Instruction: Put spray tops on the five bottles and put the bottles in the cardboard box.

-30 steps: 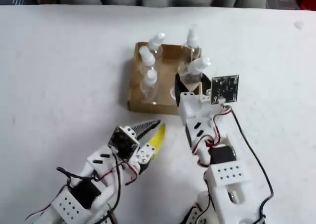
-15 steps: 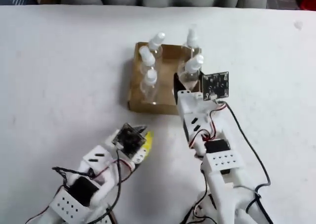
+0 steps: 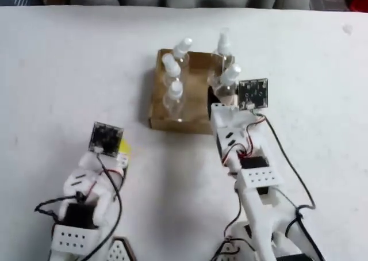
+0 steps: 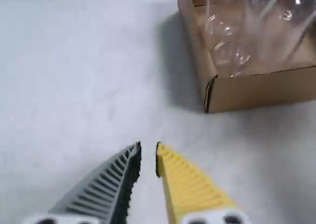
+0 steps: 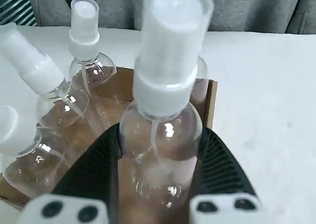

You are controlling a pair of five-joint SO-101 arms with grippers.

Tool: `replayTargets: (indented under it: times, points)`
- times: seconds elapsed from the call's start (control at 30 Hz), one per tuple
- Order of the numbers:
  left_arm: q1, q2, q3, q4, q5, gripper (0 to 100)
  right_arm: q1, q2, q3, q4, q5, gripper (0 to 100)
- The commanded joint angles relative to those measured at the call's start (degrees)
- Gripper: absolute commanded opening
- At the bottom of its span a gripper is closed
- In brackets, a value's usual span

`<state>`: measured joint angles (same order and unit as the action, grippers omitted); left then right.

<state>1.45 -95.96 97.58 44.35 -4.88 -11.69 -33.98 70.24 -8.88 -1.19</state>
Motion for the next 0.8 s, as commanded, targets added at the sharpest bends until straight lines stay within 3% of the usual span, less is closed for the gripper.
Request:
replayTargets:
  times: [0.0,0.23,0.77]
  points:
    - [-0.57,-1.01,-0.26,-1.32,-0.18,6,0.48,1.71,-5.1,-1.27,3.08,1.5]
    - [-0.48,-0.84,-0.26,0.35,-0.53,6,0.22,5.49,-6.68,-1.63,5.98,1.5]
    - [-0.75,-0.92,-0.26,0.09,-0.62,6,0.22,18.95,-6.24,-16.13,5.98,1.5]
